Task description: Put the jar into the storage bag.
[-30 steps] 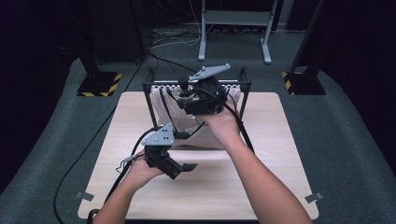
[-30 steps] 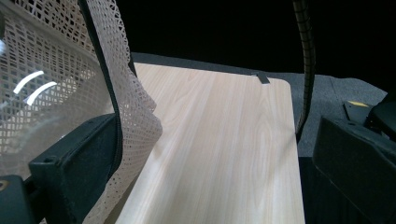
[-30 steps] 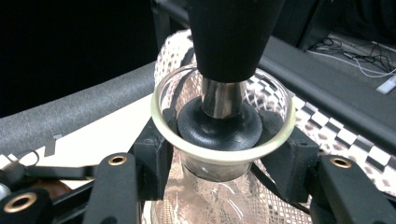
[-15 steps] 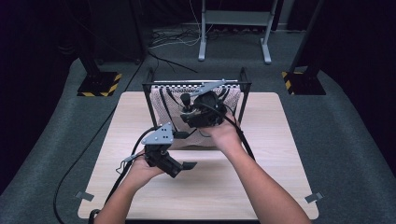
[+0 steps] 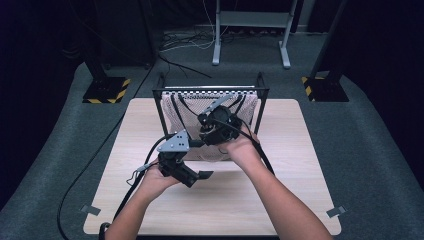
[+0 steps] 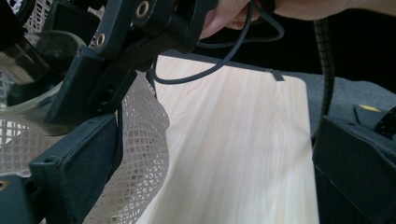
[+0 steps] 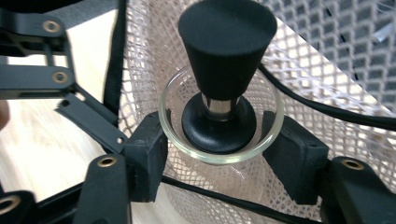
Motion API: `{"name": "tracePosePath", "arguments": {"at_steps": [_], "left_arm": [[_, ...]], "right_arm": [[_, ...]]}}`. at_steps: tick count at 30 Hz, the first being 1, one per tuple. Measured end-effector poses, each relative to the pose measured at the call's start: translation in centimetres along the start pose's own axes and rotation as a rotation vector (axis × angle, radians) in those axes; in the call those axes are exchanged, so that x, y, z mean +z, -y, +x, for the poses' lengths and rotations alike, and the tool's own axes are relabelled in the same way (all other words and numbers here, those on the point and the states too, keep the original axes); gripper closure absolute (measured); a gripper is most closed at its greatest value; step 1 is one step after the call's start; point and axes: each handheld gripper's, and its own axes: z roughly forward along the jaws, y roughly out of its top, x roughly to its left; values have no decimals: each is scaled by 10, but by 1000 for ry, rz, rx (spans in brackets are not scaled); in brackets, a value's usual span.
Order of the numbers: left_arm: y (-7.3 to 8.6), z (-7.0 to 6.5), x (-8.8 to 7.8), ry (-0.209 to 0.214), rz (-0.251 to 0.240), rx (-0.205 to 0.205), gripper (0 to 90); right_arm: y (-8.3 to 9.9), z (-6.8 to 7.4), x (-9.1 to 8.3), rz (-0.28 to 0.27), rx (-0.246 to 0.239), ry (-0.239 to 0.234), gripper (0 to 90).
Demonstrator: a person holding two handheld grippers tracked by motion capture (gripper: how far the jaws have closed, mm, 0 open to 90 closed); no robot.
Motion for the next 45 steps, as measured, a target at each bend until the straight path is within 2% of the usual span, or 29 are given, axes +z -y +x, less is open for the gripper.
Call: {"name": "tracePosePath", "arguments": {"at_steps": [2,3,5,6,7,10,14,16,21,34,39,45], "left_arm": [[0,0,0,-3,-13,-4,9],[-1,0,-1,-6,-21,-5,5],[-1,-3,-5,-22,-66,6,2],[-1,-4,-6,-27,-69,7,2],[-1,-4,-6,-30,-51,5,2],[0,-3,-5,-29,-17,-7,2],[5,-2,-4,-29,-8,-21,2],[8,-1,-3,-26,0,-29,2],[11,0,0,-17,-10,-44,2],[21,-7,0,-24,18,-46,2],[27,-7,-2,-25,25,-60,2],[37,-6,-5,-23,23,-90,1]], "right_arm": [[1,-2,0,7,2,14,337],[2,-2,-1,-18,1,26,281],[2,-2,-11,-107,5,35,244],[1,-2,-15,-131,12,33,219],[1,-2,-19,-140,15,37,206],[3,-2,-21,-117,5,35,168],[12,2,-21,-103,-15,35,140],[17,4,-21,-102,-16,21,130],[27,9,-22,-98,-39,4,121],[51,12,-29,-150,-56,-26,61],[63,12,-40,-182,-64,-7,50],[85,7,-44,-204,-29,15,48]]}}
